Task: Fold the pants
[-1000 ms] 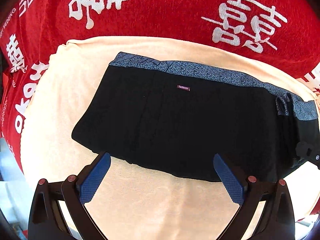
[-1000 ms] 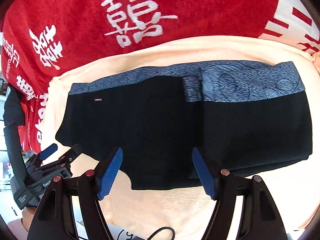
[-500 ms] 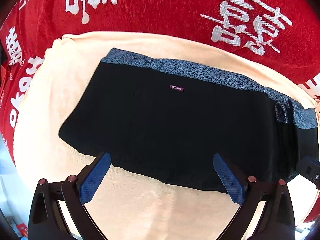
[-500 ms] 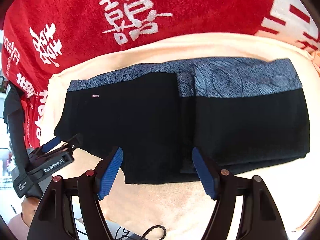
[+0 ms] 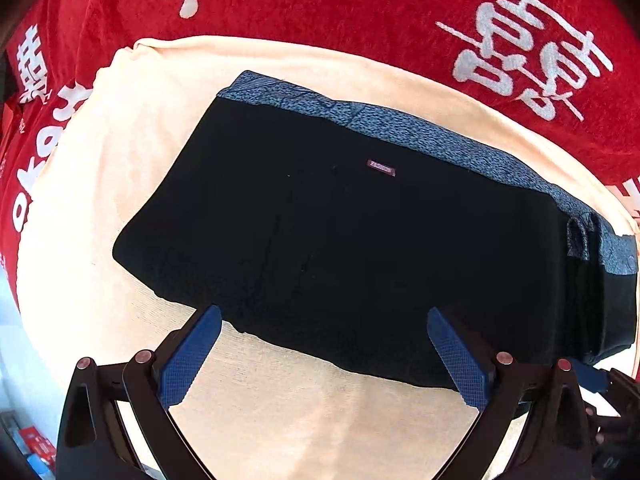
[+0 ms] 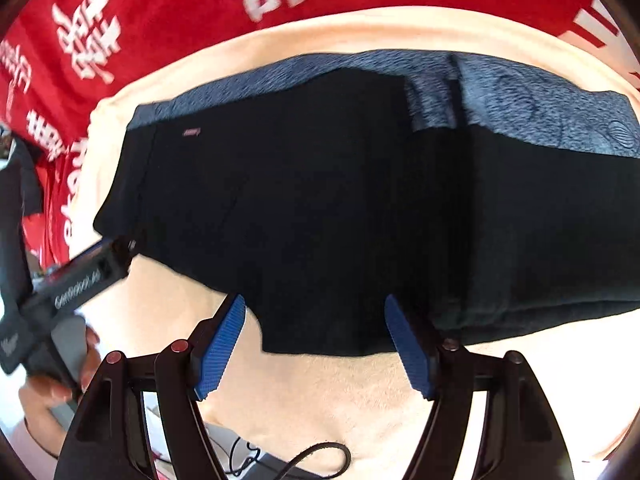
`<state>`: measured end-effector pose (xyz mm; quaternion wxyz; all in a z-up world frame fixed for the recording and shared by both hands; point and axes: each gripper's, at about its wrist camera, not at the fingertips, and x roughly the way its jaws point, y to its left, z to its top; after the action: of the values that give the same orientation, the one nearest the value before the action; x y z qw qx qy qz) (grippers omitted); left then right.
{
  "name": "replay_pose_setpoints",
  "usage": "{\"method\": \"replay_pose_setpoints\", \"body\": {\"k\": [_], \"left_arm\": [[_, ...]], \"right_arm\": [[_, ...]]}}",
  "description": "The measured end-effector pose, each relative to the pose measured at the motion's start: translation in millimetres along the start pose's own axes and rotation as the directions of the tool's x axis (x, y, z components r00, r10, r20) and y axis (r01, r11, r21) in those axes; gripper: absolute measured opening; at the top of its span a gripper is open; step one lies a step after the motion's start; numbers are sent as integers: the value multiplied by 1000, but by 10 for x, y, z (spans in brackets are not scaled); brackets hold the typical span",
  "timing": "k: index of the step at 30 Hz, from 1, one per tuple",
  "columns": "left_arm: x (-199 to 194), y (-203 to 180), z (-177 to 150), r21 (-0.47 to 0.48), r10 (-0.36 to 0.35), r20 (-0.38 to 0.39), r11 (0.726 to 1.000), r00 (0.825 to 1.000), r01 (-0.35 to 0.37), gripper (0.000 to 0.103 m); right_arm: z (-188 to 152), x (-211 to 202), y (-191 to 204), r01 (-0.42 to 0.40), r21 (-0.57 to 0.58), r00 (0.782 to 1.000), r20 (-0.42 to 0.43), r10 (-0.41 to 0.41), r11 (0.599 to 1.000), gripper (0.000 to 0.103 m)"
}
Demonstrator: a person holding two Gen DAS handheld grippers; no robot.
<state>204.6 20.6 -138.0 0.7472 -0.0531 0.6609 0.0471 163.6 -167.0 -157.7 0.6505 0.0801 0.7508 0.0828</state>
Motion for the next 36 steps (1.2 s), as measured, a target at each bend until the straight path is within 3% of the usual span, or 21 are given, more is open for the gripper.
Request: {"method": "replay_pose_setpoints", "body": {"k": [9, 16, 19, 24, 27, 34, 36], "left_arm": [[10, 193, -6, -27, -17, 6, 999, 1000, 17, 103], [36, 589, -66, -110, -120, 18, 987, 993, 121, 103], [-25, 877, -134, -159, -252, 65, 952, 965, 260, 103], [51, 1281, -229, -284, -382, 88, 876, 920, 391, 103], [200, 1423, -267, -321, -419, 111, 843, 901, 432, 103], [361, 1297, -157, -349, -513, 179, 765, 840, 541, 103], [386, 1280, -112, -362, -522, 189, 751, 832, 553, 103]], "right_arm": [[164, -33, 120, 38, -54, 999, 41, -36, 998, 76], [77, 171, 104, 64, -64, 998, 4, -64, 996, 78], [52, 170, 107, 66, -75, 998, 1, -66, 995, 78], [70, 191, 86, 46, -53, 999, -2, -46, 998, 78], [66, 195, 85, 48, -63, 999, 1, -48, 997, 80], [28, 207, 109, 50, -100, 999, 12, -49, 994, 80], [27, 211, 112, 47, -105, 999, 16, -46, 993, 81]]}}
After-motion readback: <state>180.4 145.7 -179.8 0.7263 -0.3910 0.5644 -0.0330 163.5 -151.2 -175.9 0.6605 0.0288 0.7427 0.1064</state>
